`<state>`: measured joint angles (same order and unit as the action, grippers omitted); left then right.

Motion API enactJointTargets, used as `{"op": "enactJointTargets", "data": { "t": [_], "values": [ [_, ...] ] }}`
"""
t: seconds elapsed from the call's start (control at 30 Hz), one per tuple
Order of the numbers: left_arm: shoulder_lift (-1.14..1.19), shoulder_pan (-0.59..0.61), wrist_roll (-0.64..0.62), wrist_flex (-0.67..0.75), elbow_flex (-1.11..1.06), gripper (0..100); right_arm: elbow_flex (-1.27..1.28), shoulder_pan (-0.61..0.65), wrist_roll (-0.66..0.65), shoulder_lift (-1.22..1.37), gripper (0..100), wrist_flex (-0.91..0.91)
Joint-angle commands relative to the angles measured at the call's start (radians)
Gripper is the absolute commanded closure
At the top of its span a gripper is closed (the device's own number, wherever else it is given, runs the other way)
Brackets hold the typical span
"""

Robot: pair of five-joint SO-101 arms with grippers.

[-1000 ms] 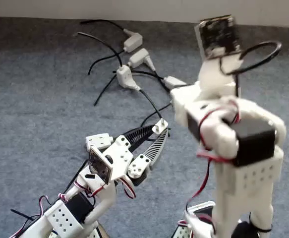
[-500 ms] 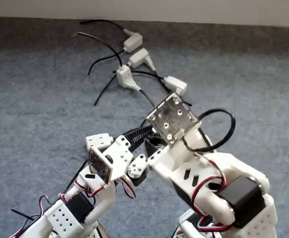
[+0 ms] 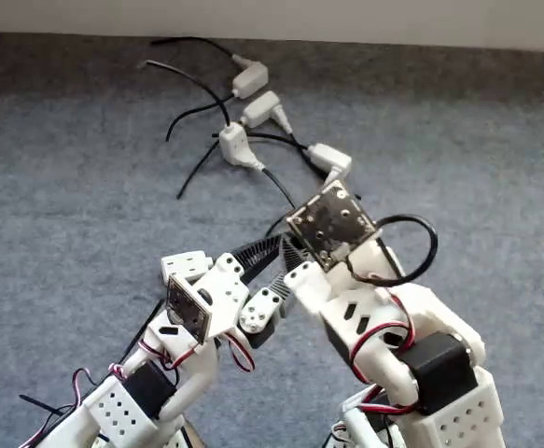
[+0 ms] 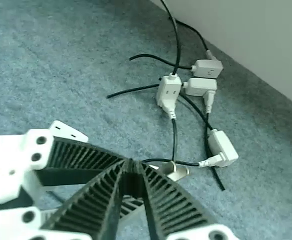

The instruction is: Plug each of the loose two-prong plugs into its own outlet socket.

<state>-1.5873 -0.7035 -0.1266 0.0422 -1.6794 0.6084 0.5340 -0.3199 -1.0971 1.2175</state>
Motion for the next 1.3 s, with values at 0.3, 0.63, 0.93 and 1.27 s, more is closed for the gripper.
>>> {"op": "enactJointTargets", "data": {
  "t": [0.3, 0.63, 0.93, 1.27],
  "values": [
    [-0.002, 0.036, 0.0, 0.009, -0.024, 99, 0.263, -0.24, -0.061, -0.007, 99.2, -0.22],
    [-0.001, 0.031, 0.0, 0.005, -0.024, 99, 0.024, -0.236, -0.058, 0.001, 99.2, -0.157],
    [0.007, 0.038, -0.002, 0.003, -0.022, 99, -0.39, -0.275, -0.055, 0.002, 99.2, 0.028],
    [0.012, 0.309, -0.222, -0.361, 0.249, 99, -0.182, -0.624, -0.054, 0.002, 99.2, 0.074]
  ]
}}
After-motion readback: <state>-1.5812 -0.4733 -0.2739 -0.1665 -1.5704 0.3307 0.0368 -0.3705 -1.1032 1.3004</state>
